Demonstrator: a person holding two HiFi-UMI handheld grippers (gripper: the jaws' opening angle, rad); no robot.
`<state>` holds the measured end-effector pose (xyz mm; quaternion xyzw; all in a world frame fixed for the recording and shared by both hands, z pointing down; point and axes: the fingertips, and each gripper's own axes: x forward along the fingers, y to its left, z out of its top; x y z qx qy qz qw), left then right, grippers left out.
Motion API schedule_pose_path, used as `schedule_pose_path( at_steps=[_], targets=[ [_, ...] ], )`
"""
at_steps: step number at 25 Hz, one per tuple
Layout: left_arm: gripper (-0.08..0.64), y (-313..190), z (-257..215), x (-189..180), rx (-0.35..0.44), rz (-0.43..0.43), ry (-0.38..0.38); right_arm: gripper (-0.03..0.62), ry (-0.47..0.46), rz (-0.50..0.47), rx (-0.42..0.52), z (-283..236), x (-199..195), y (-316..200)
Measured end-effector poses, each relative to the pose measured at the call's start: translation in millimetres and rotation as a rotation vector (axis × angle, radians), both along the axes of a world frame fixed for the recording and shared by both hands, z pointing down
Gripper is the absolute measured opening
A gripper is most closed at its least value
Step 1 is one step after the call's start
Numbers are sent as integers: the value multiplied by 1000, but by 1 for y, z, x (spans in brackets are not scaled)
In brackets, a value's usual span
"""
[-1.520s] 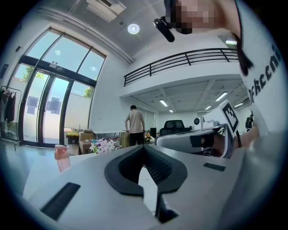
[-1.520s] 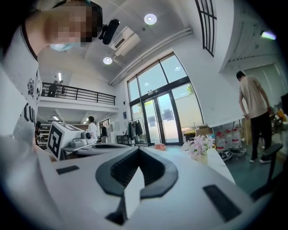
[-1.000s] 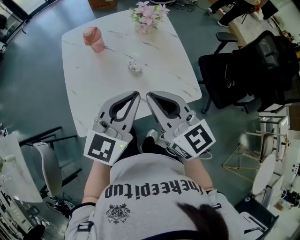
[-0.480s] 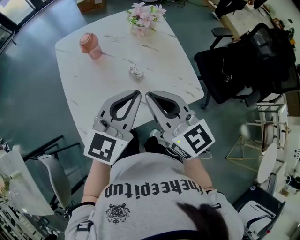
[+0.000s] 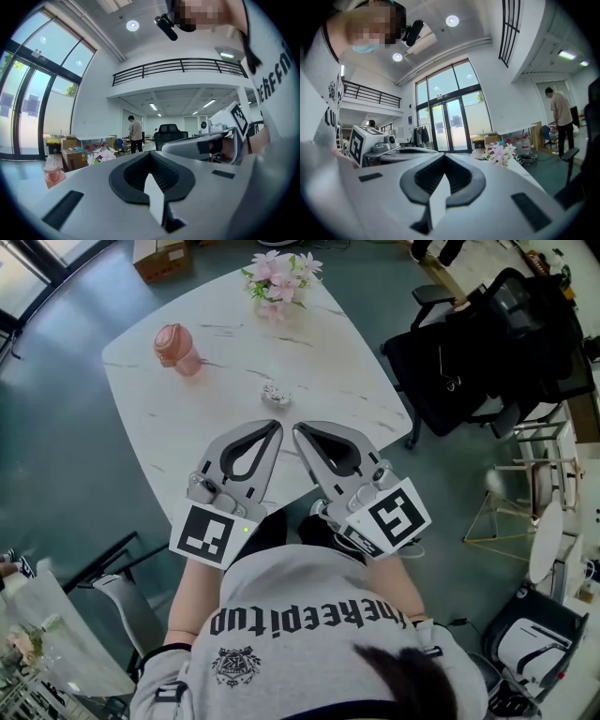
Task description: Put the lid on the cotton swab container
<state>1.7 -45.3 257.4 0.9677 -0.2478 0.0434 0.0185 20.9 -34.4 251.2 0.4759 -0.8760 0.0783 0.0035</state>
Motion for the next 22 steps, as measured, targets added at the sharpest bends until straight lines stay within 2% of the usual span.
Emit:
schedule_pose_path(
  at_steps=[12,22],
  targets=[
    [15,-14,15,-10,-15,103,-20,11,18,123,-8,6,-7,-10],
    [15,-29,31,-11,-19,87,-41,11,30,169,-21,12,-3,-13]
  ],
)
